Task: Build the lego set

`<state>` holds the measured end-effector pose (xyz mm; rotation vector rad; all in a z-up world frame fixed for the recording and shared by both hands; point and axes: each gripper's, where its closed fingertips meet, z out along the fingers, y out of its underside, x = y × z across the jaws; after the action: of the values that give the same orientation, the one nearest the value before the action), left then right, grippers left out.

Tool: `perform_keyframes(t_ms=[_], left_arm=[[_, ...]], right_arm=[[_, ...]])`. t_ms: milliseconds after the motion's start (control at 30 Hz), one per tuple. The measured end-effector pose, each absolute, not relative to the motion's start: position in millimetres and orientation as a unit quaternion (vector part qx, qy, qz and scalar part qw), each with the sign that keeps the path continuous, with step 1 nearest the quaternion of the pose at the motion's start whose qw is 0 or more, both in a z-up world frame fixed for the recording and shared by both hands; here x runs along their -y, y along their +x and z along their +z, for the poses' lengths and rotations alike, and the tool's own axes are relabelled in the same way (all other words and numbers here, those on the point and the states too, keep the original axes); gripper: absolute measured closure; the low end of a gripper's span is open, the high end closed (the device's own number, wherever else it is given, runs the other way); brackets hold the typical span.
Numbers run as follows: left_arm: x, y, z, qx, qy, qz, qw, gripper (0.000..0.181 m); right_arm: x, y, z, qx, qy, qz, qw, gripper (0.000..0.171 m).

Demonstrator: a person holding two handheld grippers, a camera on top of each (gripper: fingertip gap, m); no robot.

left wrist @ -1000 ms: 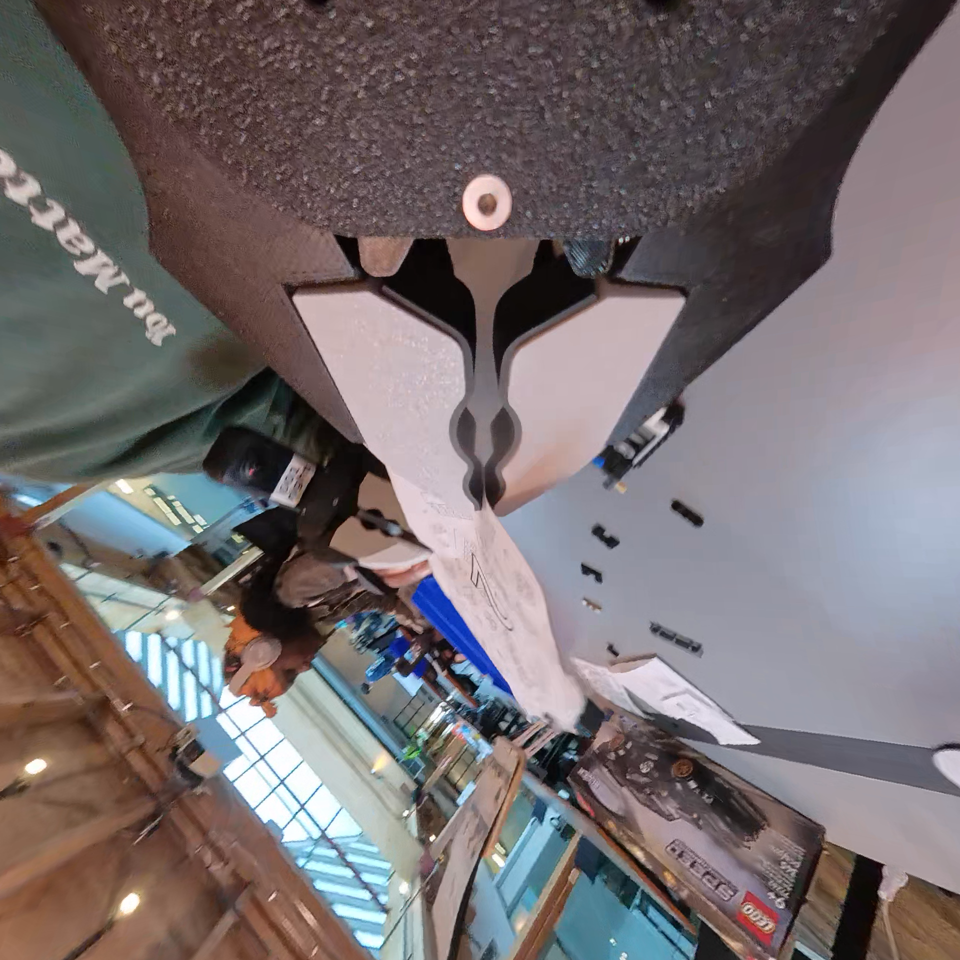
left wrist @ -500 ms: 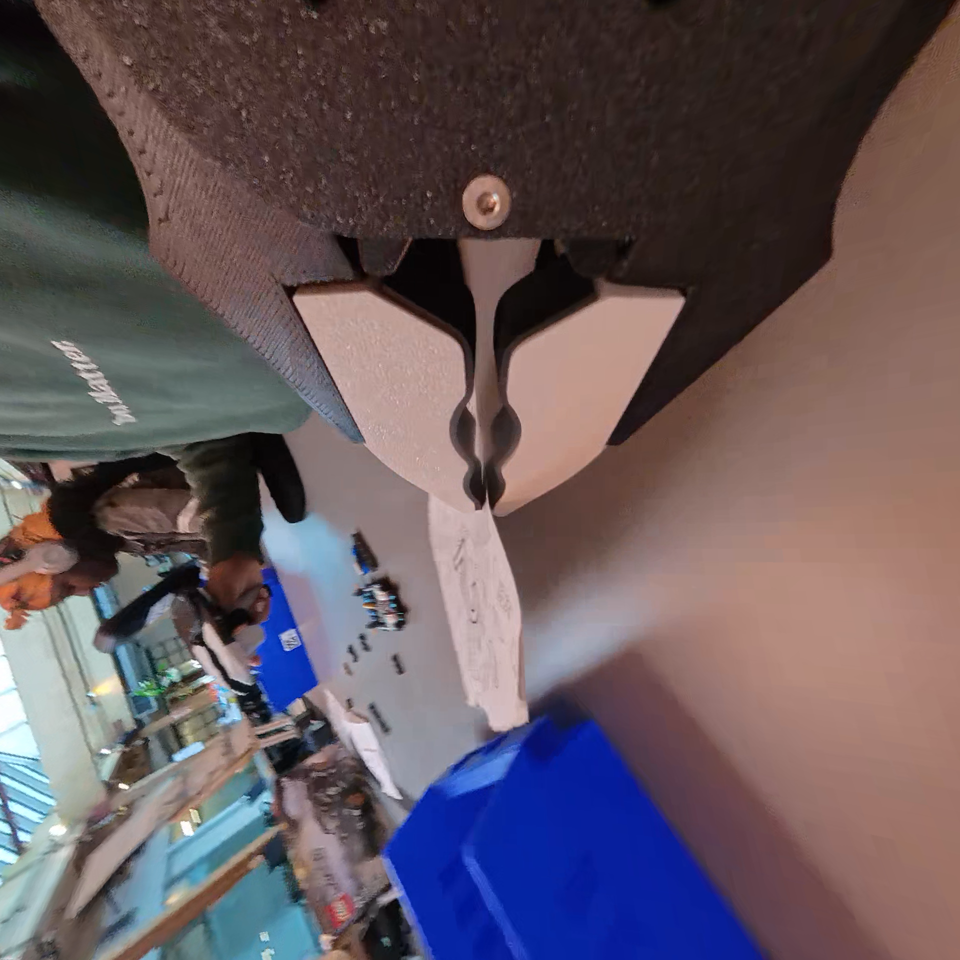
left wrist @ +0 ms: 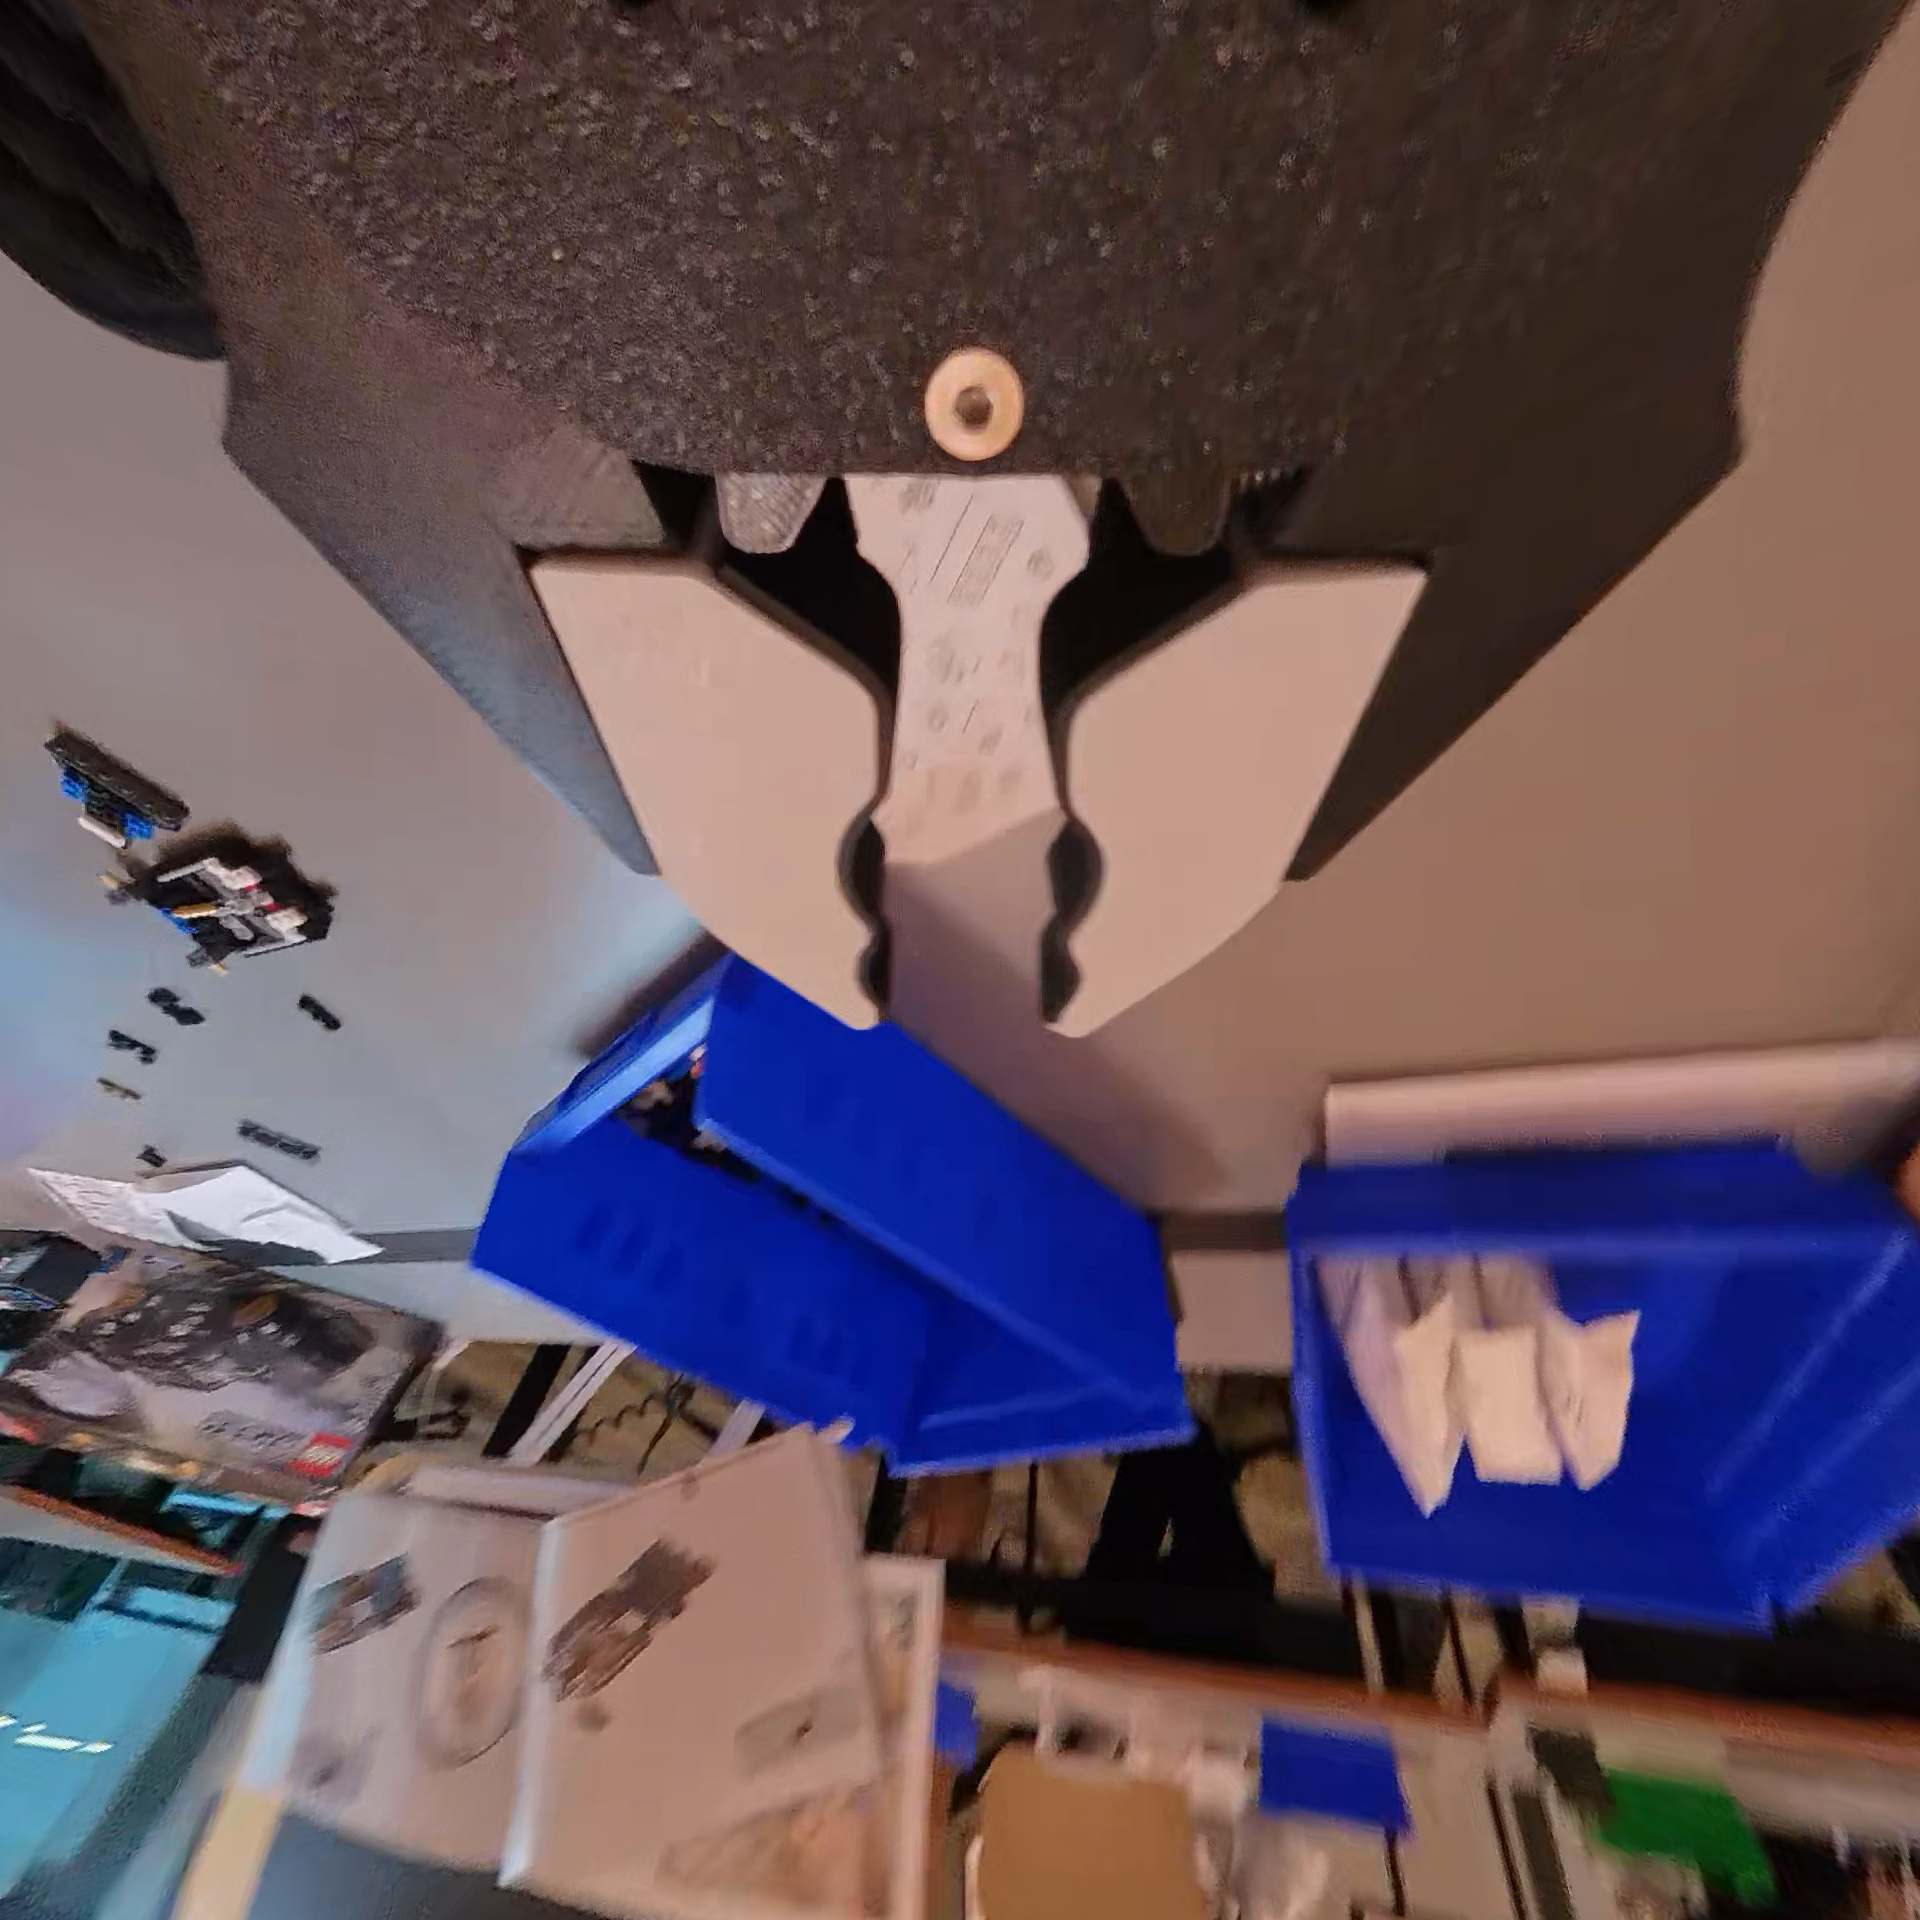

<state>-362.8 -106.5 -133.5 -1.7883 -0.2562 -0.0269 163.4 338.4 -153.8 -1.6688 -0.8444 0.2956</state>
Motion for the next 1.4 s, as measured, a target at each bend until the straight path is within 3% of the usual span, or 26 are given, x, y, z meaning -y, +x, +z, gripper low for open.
perform_keyframes(t_ms=[67,233,333,433,567,600,633,667,967,1100,1167,1267,1300,1333,1400], left_arm=[[92,-340,-118,0.068,-0.755,-0.011,0.652,0.181],[40,-277,-109,0.004,-0.737,-0.057,0.673,0.181],[13,-233,-124,-0.048,-0.759,-0.088,0.644,0.181],[-4,-192,-150,-0.107,-0.784,-0.104,0.603,0.181],[-13,-158,-183,-0.156,-0.81,-0.113,0.554,0.178],[-14,-154,-188,-0.162,-0.812,-0.113,0.55,0.178],[-14,-150,-192,-0.167,-0.813,-0.116,0.546,0.178],[-14,-147,-195,-0.171,-0.814,-0.119,0.543,0.178],[-14,-140,-202,-0.162,-0.808,-0.158,0.544,0.178],[-13,-133,-206,-0.168,-0.807,-0.168,0.541,0.178],[-12,-130,-207,-0.175,-0.807,-0.164,0.539,0.178],[-8,-127,-209,-0.188,-0.81,-0.158,0.533,0.177],[-7,-126,-210,-0.192,-0.811,-0.159,0.529,0.177],[-5,-124,-212,-0.196,-0.812,-0.16,0.526,0.175],[-4,-122,-214,-0.202,-0.813,-0.163,0.521,0.17]], right_arm=[[-366,164,-164,0.366,-0.729,0.112,0.567,0.145],[-422,143,-211,0.409,-0.786,0.107,0.451,0.128],[-435,120,-238,0.412,-0.822,0.146,0.364,0.109],[-448,104,-255,0.412,-0.838,0.152,0.323,0.104],[-449,98,-280,0.43,-0.855,0.119,0.265,0.118],[-449,96,-277,0.43,-0.852,0.122,0.272,0.129],[-453,98,-273,0.431,-0.848,0.107,0.289,0.159],[-455,98,-268,0.437,-0.838,0.097,0.311,0.171],[-435,98,-237,0.453,-0.791,0.122,0.392,0.171],[-439,86,-255,0.43,-0.829,0.159,0.319,0.108],[-443,80,-267,0.429,-0.844,0.148,0.285,0.095],[-445,72,-281,0.437,-0.853,0.125,0.256,0.112],[-447,72,-280,0.441,-0.852,0.114,0.259,0.125],[-448,71,-278,0.449,-0.846,0.103,0.269,0.148],[-451,68,-266,0.46,-0.826,0.09,0.314,0.16]])
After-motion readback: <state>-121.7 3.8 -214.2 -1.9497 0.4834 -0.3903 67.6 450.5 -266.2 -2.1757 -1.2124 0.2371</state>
